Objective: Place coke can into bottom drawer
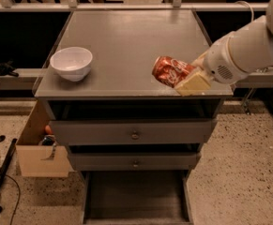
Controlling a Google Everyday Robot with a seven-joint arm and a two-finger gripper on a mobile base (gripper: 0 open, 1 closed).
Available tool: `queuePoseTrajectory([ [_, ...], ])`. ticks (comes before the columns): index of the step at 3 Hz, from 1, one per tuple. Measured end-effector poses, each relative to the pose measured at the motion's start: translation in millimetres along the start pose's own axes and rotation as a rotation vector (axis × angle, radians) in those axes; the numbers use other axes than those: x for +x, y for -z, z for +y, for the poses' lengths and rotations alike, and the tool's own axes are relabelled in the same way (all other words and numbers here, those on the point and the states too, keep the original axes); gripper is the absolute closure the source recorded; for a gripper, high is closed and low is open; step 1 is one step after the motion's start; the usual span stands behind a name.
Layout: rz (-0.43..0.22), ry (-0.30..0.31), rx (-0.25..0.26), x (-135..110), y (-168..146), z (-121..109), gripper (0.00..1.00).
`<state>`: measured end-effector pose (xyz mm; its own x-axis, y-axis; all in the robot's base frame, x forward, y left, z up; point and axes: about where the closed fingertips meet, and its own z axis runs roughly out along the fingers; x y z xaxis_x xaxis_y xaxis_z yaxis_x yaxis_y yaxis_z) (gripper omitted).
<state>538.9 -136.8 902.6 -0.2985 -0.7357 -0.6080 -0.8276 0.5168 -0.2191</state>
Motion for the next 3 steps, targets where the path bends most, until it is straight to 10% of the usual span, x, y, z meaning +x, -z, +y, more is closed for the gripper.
queuePoseTrajectory([
  [1,0.060,-0.071,-0.056,50,11,59,1.00],
  [3,0.063,-0.079,-0.085,46,-11,72,1.00],
])
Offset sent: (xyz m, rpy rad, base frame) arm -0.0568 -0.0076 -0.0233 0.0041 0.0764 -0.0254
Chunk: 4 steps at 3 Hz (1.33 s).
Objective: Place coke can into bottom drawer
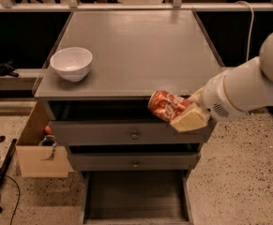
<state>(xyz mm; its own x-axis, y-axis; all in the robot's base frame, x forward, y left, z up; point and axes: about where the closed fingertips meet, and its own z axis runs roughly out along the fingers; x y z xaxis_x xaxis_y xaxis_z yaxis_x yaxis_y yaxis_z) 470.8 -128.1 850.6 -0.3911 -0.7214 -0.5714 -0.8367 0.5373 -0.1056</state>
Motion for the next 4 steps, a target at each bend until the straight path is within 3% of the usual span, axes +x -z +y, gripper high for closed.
queuePoseTrajectory([
  [2,-0.013,-0.035,-0.156,14,-34,74,1.00],
  [3,-0.031,-0.066,-0.221,12,-50,98,1.00],
  [4,-0.034,-0.071,-0.230,11,-52,101,1.00],
])
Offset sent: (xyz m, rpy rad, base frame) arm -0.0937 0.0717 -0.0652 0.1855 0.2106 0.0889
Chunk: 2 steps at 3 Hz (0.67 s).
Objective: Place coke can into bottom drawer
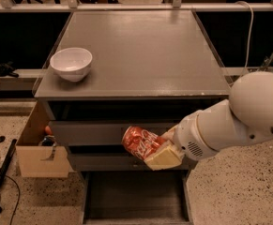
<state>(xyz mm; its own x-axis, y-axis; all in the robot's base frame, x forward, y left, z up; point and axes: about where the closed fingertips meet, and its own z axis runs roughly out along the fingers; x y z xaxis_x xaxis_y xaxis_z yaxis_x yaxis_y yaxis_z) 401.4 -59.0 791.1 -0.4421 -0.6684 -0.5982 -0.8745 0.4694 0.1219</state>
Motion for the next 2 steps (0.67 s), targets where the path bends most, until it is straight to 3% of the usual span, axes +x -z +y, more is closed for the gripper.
queuePoseTrajectory([
  [1,-0.003,0.009,0.021,0,2,-2,1.00],
  [2,-0.048,0.008,0.034,16,-36,-7,1.00],
])
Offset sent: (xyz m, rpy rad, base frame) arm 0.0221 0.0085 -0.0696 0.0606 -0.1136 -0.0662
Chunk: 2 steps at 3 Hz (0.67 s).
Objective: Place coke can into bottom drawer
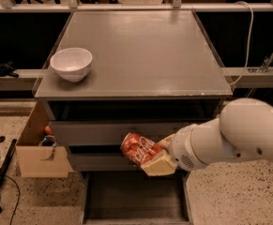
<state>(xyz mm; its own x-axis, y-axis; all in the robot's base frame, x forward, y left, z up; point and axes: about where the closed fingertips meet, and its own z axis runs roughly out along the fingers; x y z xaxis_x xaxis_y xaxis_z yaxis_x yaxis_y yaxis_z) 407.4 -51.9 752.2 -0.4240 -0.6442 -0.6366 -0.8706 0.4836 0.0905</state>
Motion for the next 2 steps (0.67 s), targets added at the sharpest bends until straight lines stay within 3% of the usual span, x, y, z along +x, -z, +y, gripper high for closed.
queuePoseTrajectory([
  [1,-0.085,-0.008,0.057,17.4,-57.7,-21.3,1.00],
  [2,-0.079,0.007,0.068,15.3,-56.2,-19.1,1.00],
])
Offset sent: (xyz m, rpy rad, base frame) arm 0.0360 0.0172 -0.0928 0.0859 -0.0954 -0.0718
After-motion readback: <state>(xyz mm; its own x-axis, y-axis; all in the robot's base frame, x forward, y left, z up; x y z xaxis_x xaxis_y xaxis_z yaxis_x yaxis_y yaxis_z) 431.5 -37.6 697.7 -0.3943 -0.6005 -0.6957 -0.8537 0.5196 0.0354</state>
